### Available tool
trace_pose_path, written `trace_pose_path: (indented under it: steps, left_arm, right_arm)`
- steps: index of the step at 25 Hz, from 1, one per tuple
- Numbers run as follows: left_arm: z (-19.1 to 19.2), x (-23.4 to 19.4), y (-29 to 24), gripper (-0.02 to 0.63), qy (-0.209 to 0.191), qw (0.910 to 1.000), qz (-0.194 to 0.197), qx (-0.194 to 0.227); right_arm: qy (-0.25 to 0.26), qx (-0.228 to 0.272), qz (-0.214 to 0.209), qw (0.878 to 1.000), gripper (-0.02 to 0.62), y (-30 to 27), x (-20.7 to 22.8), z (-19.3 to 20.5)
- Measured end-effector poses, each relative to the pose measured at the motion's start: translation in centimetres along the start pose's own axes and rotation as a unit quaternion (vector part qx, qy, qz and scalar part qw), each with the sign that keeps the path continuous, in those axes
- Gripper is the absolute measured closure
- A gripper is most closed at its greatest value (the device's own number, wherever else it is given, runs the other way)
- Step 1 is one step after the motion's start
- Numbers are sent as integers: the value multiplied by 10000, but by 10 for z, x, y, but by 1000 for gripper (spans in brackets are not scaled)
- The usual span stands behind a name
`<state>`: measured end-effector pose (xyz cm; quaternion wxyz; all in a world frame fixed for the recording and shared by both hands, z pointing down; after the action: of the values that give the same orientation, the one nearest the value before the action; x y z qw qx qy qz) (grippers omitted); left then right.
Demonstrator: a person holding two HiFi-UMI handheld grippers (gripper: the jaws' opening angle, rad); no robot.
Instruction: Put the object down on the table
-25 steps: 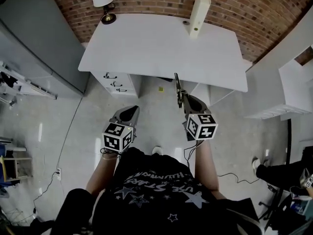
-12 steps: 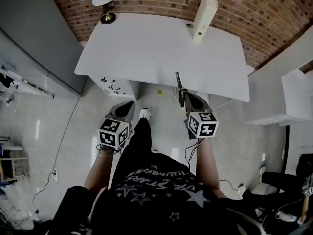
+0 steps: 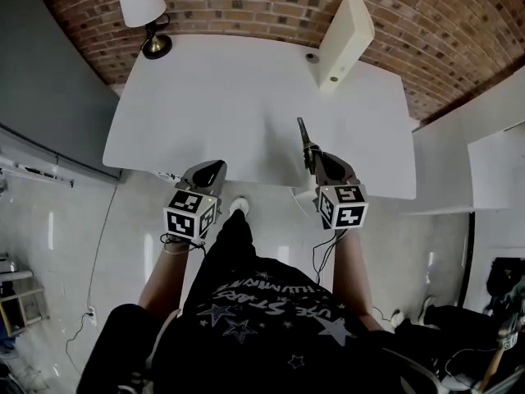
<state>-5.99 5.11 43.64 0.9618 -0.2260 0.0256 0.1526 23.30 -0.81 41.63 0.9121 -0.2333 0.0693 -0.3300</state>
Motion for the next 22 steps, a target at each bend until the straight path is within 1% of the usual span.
trace_pose_path:
  steps: [3, 6, 8, 10, 12, 15, 17, 22]
  left_arm:
    - [-20, -23, -35, 586, -27, 9999, 99, -71]
    - [-37, -44, -66, 584, -28, 9998, 133, -110]
    - [-46, -57, -83, 586, 16, 9998, 137, -151]
    - [-55, -69, -99, 584, 48, 9997, 148, -198]
    - [-62, -81, -115, 584, 54, 9996, 161, -246]
    - [-72, -98, -140, 586, 39, 9994, 180, -289]
    - [-78, -108, -155, 586, 31, 9994, 201, -290]
    - [-92, -131, -186, 586, 53, 9992, 246, -319]
  right_arm:
    - [293, -177, 51, 9994, 584, -40, 16, -20]
    - [880, -436, 8, 9952, 584, -77, 26, -36]
    - [1359, -668, -55, 9885, 584, -100, 30, -47]
    - [1935, -855, -137, 9773, 584, -122, 33, -58]
    - [2475, -1029, -177, 9632, 584, -144, 38, -69]
    - [3123, -1239, -159, 9417, 584, -177, 47, -80]
    - [3446, -1307, -119, 9295, 584, -197, 54, -87]
    - [4008, -1334, 36, 9064, 584, -241, 66, -100]
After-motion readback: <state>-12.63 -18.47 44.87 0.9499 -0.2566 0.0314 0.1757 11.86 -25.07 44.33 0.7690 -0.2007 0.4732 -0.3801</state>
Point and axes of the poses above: the fingertips, and each gripper's own axes: y backward along the fingers, x to its right, z out of its underside, the point moved 8 cm from there along y, backward along the fingers, and after that the axes turned 10 degrees about -z, right-handed, at the moved point
